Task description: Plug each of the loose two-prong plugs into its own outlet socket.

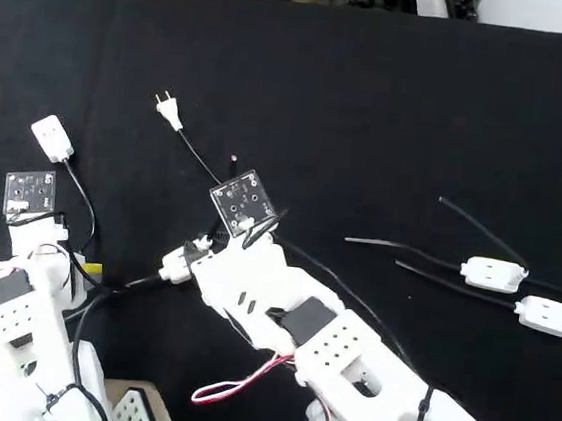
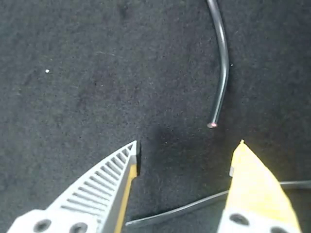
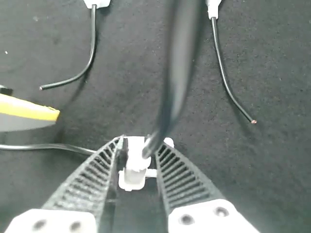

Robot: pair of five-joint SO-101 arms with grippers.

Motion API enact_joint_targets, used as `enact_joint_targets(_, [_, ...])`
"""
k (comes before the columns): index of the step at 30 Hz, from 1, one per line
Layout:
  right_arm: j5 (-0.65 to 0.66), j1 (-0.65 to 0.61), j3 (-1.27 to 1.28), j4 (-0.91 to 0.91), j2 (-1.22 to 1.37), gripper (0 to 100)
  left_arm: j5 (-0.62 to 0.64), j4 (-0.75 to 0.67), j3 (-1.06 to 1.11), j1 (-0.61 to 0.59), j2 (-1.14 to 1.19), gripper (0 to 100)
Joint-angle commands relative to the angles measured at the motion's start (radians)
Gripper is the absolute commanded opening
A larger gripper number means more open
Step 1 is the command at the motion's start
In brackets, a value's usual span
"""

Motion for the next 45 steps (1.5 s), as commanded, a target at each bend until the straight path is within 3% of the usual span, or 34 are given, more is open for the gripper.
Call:
enact_joint_targets(1, [0.038,-0.005,0.038,-0.103,-0.025,1.1,0.006,-0.043,0.007,-0.004,-0.018,30])
enact_joint_targets(8, [0.054,0.020,0.038,-0.146,0.028,1.1,0.006,-0.043,0.018,0.027,-0.018,30])
enact_joint_targets(18, [0.152,0.091,-0.096,-0.261,0.338,1.1,0.005,-0.041,0.019,0.028,-0.018,30])
enact_joint_targets(32, [0.161,0.084,-0.085,-0.262,0.343,1.1,0.005,-0.041,0.019,0.027,-0.018,30])
enact_joint_targets(45, [0.238,-0.038,-0.033,-0.253,0.343,1.1,0.005,-0.041,0.019,0.027,-0.018,30])
